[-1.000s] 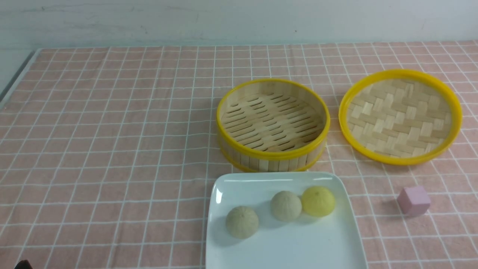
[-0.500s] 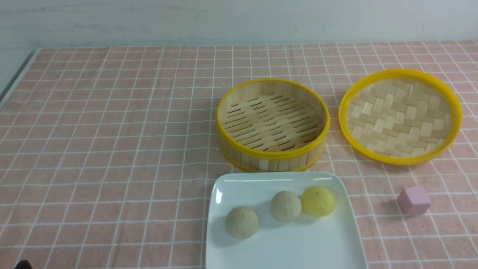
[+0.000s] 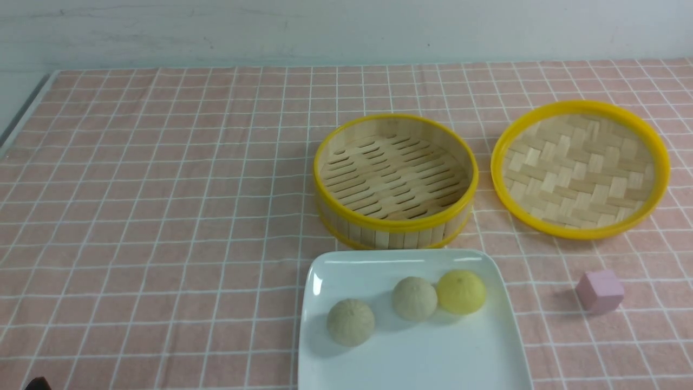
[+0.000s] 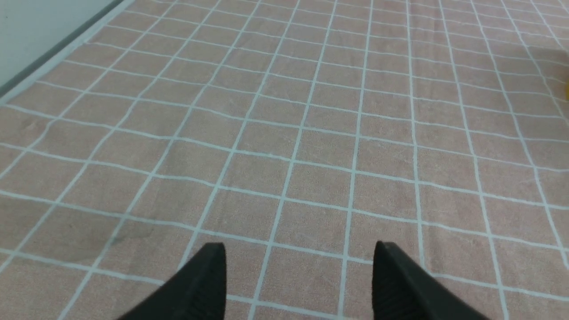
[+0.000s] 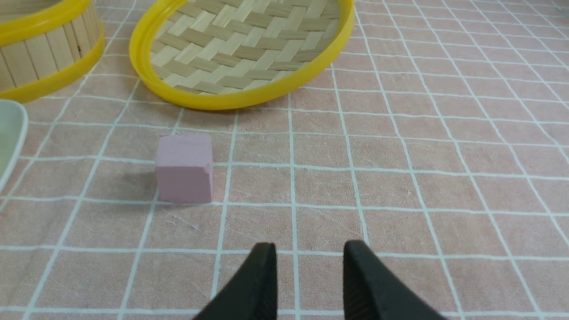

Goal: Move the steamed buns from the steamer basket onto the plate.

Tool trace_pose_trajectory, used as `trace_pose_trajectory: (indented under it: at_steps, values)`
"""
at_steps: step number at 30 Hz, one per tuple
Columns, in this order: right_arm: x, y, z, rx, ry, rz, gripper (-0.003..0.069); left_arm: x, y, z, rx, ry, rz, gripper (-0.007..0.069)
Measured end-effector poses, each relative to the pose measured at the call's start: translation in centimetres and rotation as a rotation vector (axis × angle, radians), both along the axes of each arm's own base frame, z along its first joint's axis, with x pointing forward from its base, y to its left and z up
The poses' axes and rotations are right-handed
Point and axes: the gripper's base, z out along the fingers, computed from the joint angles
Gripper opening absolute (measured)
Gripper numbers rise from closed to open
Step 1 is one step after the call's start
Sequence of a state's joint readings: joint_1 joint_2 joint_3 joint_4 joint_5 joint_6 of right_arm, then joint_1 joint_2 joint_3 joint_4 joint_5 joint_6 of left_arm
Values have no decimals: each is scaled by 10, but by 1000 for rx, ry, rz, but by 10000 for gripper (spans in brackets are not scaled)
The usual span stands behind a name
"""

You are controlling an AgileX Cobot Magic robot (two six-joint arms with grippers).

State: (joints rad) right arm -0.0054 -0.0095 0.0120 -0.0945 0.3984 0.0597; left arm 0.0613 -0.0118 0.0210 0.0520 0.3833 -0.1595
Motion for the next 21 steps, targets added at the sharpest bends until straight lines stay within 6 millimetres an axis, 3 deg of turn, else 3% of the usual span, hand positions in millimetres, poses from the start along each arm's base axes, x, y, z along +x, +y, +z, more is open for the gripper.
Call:
trace_pose_trajectory:
  at_steps: [21]
  values:
    - [0,0,0,0,0,0,239,0,-2,0,1,0,-43,453]
